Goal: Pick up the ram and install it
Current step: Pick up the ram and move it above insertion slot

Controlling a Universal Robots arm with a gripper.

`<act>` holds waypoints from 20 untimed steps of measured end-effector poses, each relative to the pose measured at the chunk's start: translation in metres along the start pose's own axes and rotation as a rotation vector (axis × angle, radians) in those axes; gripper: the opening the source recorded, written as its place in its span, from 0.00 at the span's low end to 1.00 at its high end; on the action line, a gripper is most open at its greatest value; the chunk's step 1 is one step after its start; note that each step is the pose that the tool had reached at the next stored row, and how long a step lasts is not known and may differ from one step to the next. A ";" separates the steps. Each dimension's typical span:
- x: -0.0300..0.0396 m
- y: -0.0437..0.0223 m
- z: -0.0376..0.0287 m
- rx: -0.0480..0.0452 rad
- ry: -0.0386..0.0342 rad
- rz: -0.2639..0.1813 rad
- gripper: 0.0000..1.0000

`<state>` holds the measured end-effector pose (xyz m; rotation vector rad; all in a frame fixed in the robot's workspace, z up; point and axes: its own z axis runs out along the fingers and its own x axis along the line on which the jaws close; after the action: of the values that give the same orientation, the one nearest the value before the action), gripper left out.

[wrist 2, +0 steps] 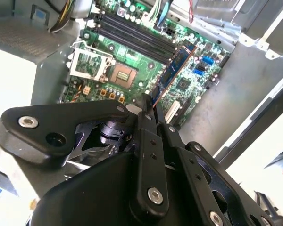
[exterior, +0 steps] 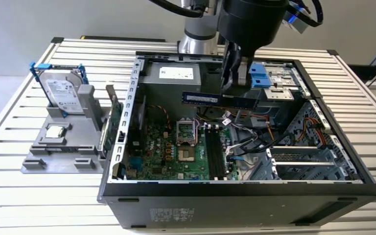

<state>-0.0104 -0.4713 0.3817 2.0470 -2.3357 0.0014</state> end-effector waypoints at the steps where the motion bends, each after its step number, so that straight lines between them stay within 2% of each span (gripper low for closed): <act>1: -0.0003 -0.0020 0.0000 0.0000 -0.0001 0.000 0.00; 14: -0.0039 -0.0296 -0.0008 0.0000 -0.0001 0.000 0.00; 20: -0.0052 -0.0392 -0.0010 0.0000 -0.0001 0.000 0.00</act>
<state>0.0291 -0.4712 0.3817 2.0469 -2.3358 0.0014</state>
